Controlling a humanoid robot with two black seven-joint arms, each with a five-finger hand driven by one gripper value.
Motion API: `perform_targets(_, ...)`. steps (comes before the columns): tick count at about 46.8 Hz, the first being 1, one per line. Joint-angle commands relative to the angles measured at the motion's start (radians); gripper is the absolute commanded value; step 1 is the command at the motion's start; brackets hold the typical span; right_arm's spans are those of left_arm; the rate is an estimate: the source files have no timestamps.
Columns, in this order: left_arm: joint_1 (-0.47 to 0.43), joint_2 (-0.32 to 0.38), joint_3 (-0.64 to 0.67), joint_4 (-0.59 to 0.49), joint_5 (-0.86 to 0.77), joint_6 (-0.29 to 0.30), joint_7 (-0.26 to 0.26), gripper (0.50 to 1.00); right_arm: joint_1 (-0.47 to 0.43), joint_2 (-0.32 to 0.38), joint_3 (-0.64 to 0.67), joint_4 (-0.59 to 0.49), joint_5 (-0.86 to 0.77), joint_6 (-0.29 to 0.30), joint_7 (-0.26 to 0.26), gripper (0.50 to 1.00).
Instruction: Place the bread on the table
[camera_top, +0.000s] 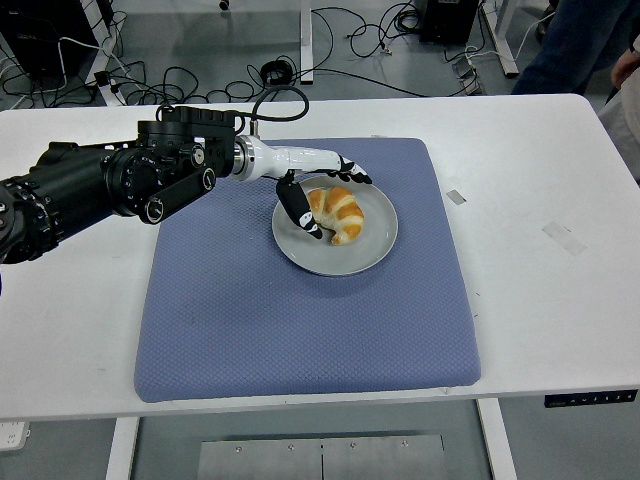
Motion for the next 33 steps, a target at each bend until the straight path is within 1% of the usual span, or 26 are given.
perform_targets(1,0.007,0.000,0.000,0.000,0.009,0.022,0.000,0.892,0.000,0.000,0.000,0.000,0.000,0.000,0.000,1.000)
perform_targets(4,0.013,0.000,0.000,0.000,0.010,0.037,0.000,0.881,0.000,0.000,0.000,0.000,0.000,0.000,0.000,1.000)
perform_targets(7,0.015,0.000,0.000,0.000,0.012,0.040,0.000,0.842,0.000,0.000,0.000,0.000,0.000,0.000,0.000,1.000)
perform_targets(10,0.015,0.000,0.000,0.000,0.013,0.043,0.000,0.836,0.000,0.000,0.000,0.000,0.000,0.000,0.000,1.000)
perform_targets(13,0.016,0.000,0.000,0.000,0.013,0.046,0.000,0.807,0.000,0.000,0.000,0.000,0.000,0.000,0.000,1.000)
perform_targets(28,0.039,0.000,0.000,0.003,0.015,0.051,0.000,0.796,0.000,0.000,0.000,0.000,0.000,0.000,0.000,1.000)
perform_targets(31,0.041,0.000,0.000,0.003,0.016,0.051,0.000,0.765,0.000,0.000,0.000,0.000,0.000,0.000,0.000,1.000)
perform_targets(33,0.041,0.000,0.002,0.003,0.016,0.054,0.000,0.725,0.000,0.000,0.000,0.000,0.000,0.000,0.000,1.000)
